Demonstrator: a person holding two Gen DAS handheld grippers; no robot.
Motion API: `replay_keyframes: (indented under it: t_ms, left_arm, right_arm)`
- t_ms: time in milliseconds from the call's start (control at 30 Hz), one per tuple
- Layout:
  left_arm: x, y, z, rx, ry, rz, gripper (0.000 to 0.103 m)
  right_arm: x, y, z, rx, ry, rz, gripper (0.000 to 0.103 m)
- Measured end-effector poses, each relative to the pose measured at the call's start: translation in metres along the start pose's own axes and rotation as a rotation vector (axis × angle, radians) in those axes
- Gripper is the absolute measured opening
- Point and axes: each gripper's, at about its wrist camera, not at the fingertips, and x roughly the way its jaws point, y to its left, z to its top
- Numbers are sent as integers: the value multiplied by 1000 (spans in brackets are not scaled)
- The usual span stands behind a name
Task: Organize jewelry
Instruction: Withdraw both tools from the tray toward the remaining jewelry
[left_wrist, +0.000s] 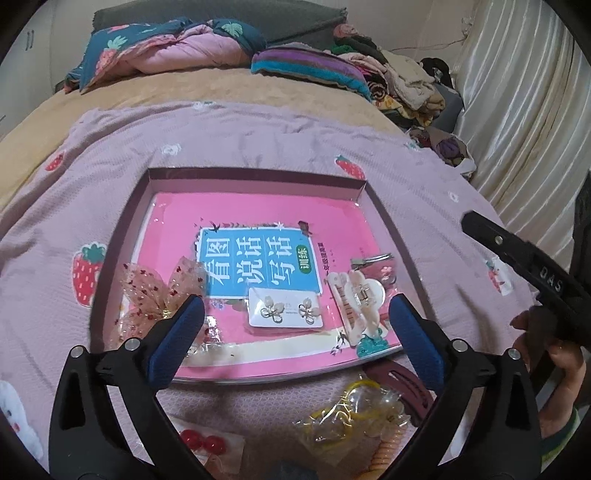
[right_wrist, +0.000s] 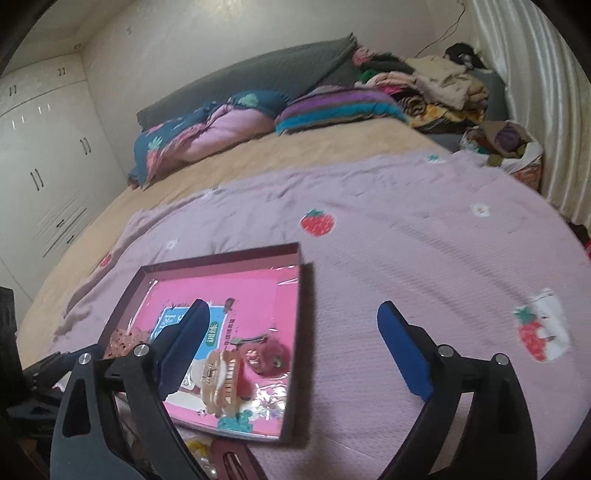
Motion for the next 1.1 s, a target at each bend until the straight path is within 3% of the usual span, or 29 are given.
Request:
replay_keyframes:
  t_ms: [300,500,1100]
  left_arm:
    - [-30,-2,4,-2,-53,1,93]
    - [-52,-6,4,10,-91,-15,93]
    - [-109,9,-15,10,-163,-34,93]
  right_arm:
    - [-60,-2,-14,-5,-95,-96,94]
    - [-98,4,-27,-3,-136,-106,97]
    - [-151,35,-75,-59,-122,-94,98]
